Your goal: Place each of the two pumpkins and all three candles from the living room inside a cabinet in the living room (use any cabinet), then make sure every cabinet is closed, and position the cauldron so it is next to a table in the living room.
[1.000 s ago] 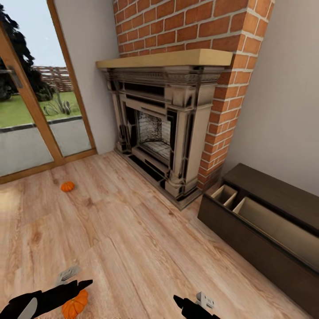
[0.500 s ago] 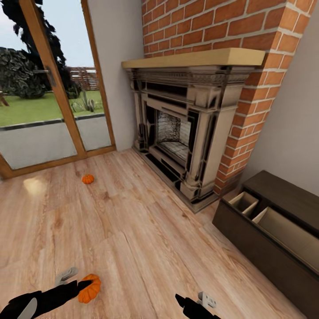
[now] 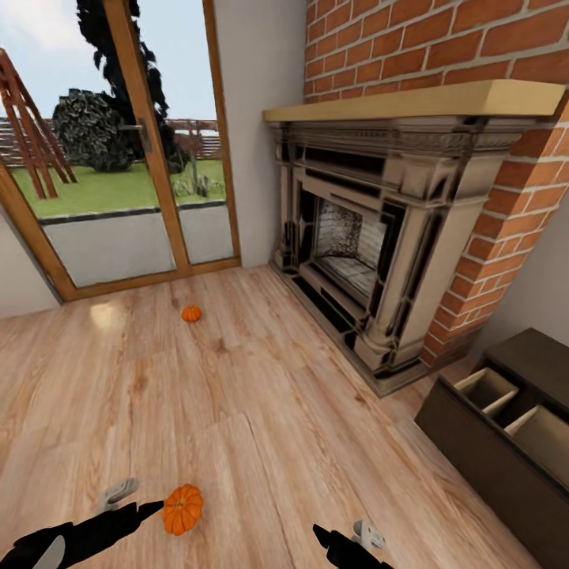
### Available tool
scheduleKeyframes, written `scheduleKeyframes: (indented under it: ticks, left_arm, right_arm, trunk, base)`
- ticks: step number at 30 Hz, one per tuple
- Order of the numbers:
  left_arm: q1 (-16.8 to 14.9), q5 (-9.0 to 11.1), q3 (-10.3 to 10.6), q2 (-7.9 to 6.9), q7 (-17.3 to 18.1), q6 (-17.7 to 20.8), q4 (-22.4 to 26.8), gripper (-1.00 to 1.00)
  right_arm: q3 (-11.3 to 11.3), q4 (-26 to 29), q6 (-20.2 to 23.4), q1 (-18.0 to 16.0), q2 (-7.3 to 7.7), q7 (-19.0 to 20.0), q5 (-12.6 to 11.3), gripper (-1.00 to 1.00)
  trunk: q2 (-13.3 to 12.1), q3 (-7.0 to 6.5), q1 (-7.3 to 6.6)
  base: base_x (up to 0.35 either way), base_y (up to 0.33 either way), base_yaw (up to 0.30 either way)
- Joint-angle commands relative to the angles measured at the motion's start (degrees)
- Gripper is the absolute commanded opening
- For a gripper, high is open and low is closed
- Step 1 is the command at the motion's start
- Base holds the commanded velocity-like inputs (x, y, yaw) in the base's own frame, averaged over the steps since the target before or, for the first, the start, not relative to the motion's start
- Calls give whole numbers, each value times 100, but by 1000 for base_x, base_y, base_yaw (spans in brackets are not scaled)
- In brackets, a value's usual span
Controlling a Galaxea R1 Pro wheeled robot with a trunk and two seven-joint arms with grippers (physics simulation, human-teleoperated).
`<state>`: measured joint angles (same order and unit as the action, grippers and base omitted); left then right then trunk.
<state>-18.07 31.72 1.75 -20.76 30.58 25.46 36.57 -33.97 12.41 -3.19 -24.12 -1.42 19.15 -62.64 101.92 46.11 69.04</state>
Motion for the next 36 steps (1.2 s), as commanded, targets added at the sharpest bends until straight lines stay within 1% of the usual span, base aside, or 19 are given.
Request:
scheduleKeyframes:
  ticks: [1, 10, 21, 26, 36]
  left_arm:
    - [-4, 60, 18, -3, -8, 30, -8, 100]
    - [-6, 60, 18, -3, -8, 11, -19, 100]
    - [-5, 62, 18, -1, -8, 11, -19, 100]
    - [-8, 60, 18, 1, -8, 11, -19, 100]
    - [-5, 56, 18, 1, -8, 11, -19, 100]
  right_arm:
    - [-49, -10, -32, -5, 1, 19, -55, 100]
    - [-49, -10, -32, -5, 1, 19, -55, 100]
    - [-49, -14, -37, -5, 1, 19, -55, 100]
    - [-49, -16, -37, -5, 1, 19, -55, 100]
    - [-49, -15, -41, -5, 1, 19, -55, 100]
  trunk:
    - [2, 5, 2]
    - [2, 5, 2]
    - [2, 5, 2]
    - [2, 5, 2]
    - [2, 5, 2]
  base:
    - [242, 0, 289]
    - [233, 0, 289]
    - [173, 0, 289]
    - [93, 0, 289]
    - [10, 0, 289]
